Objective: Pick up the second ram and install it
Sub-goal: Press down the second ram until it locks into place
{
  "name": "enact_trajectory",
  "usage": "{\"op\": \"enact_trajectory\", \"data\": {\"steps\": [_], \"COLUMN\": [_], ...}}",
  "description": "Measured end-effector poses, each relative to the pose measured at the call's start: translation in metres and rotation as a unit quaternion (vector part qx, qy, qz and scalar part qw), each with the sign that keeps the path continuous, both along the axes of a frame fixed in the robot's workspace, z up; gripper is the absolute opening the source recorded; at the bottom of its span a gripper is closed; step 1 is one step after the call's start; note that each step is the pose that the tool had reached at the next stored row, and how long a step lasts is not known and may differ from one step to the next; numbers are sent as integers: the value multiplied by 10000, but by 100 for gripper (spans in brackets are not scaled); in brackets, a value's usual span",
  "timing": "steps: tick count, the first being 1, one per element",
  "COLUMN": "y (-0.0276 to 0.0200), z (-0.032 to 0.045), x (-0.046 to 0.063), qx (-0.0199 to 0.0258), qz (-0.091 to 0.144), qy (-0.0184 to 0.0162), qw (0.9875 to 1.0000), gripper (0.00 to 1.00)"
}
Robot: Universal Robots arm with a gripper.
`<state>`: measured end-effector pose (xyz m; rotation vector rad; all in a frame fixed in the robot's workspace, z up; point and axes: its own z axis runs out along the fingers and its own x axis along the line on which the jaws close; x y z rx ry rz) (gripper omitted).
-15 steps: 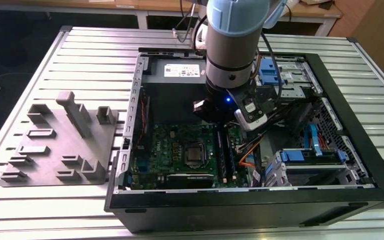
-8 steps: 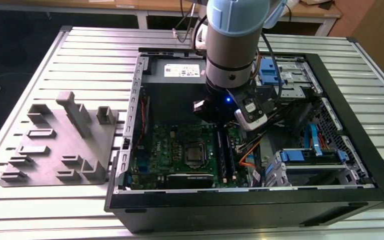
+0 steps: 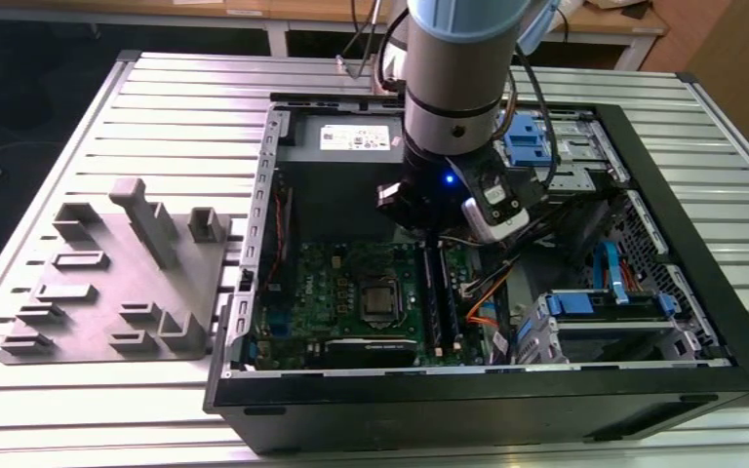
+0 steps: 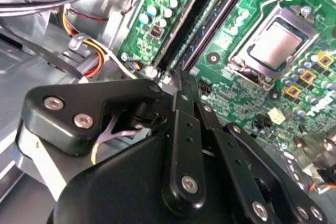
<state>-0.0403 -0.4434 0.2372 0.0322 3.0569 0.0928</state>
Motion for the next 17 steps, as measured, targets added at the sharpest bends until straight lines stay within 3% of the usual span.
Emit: {"op": "enact_trajectory", "data": {"steps": [2, 5, 17], "y": [-5, -58, -418], "z": [0, 0, -1], "x": [-1, 0, 0], "qx": [-1, -1, -1], "qz": [0, 0, 0], "qy": [0, 0, 0], "qw": [10000, 10000, 10000], "gripper": [7, 7, 7]}}
